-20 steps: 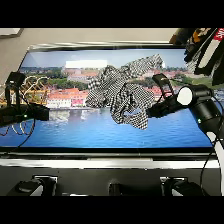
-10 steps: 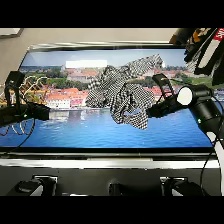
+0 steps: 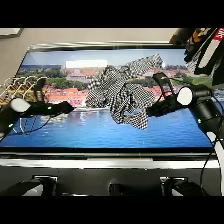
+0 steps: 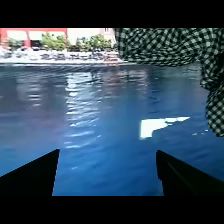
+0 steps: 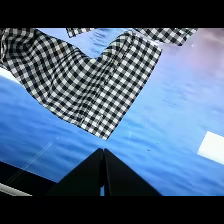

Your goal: Fold the clothes and pants, and hang the long-sleeved shirts on hangers.

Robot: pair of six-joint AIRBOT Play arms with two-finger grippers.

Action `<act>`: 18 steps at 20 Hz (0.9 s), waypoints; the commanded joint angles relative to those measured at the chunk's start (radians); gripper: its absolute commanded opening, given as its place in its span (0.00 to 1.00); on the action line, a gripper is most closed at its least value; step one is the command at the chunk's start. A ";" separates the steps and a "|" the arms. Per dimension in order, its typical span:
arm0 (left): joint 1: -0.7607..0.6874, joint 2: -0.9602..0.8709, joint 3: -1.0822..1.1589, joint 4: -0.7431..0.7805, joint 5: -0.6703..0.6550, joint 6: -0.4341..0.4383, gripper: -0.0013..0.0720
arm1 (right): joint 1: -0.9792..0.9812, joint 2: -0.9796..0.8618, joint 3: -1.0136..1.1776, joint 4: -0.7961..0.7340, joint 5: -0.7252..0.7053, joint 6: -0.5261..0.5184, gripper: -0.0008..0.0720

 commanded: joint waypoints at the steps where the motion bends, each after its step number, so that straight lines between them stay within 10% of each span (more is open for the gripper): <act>1: -0.002 -0.283 0.078 -0.327 0.072 0.149 0.99 | 0.001 0.000 0.000 0.000 -0.007 0.000 0.05; 5: -0.049 -0.491 0.253 -0.344 0.082 0.159 0.99 | 0.001 0.000 0.000 0.003 0.002 0.016 0.07; 8: -0.074 -0.550 0.324 -0.344 0.101 0.136 0.99 | 0.001 -0.002 -0.002 -0.026 0.009 0.096 0.72; 9: -0.080 -0.558 0.333 -0.344 0.109 0.096 0.81 | 0.001 -0.005 -0.002 -0.031 0.003 0.136 0.90; 10: -0.080 -0.558 0.337 -0.344 0.105 0.089 0.14 | 0.001 -0.010 -0.002 -0.029 -0.009 0.177 0.96; 14: -0.082 -0.553 0.337 -0.343 0.103 0.080 0.05 | 0.001 -0.012 0.005 -0.010 -0.063 0.285 0.73; 16: -0.081 -0.549 0.337 -0.343 0.104 0.080 0.04 | -0.020 -0.002 0.031 -0.053 -0.033 0.300 0.98; 18: -0.081 -0.544 0.337 -0.343 0.104 0.080 0.05 | -0.143 0.008 0.002 -0.090 -0.002 0.310 0.98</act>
